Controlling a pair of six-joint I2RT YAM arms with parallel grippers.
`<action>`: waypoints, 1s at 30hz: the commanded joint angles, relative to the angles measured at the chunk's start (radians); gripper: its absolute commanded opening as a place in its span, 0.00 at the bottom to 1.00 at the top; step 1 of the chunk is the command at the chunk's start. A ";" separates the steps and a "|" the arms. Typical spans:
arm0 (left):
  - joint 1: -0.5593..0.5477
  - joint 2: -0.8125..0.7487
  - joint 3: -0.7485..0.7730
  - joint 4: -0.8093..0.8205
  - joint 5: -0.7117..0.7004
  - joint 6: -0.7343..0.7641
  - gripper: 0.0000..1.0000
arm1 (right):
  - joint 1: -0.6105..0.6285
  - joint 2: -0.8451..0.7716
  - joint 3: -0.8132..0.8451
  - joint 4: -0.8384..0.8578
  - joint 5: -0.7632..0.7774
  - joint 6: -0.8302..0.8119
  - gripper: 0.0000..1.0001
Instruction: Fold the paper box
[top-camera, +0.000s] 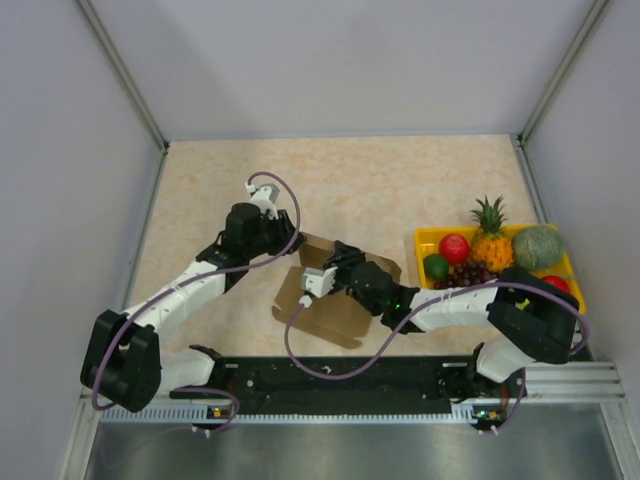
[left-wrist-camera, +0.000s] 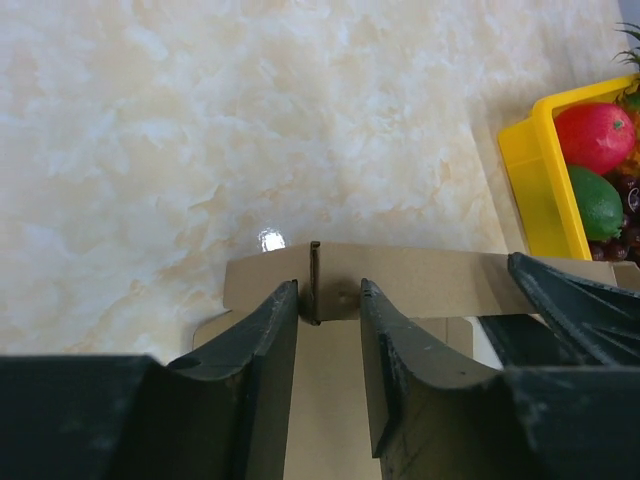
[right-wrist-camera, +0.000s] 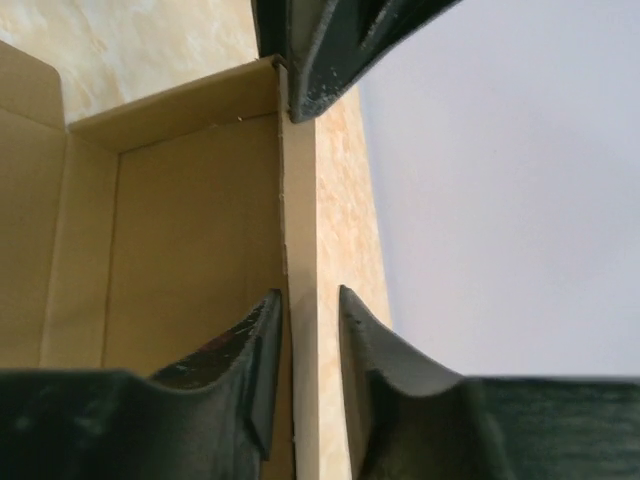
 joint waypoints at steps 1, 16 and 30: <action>-0.002 -0.007 -0.037 0.027 -0.037 0.008 0.34 | 0.009 -0.069 0.039 -0.046 0.082 0.210 0.40; -0.008 -0.012 -0.086 0.041 -0.095 -0.041 0.25 | -0.134 -0.548 0.136 -1.042 -0.026 1.394 0.79; -0.015 -0.101 -0.146 0.018 -0.161 -0.092 0.23 | -0.285 -0.669 0.070 -0.917 -0.283 1.921 0.56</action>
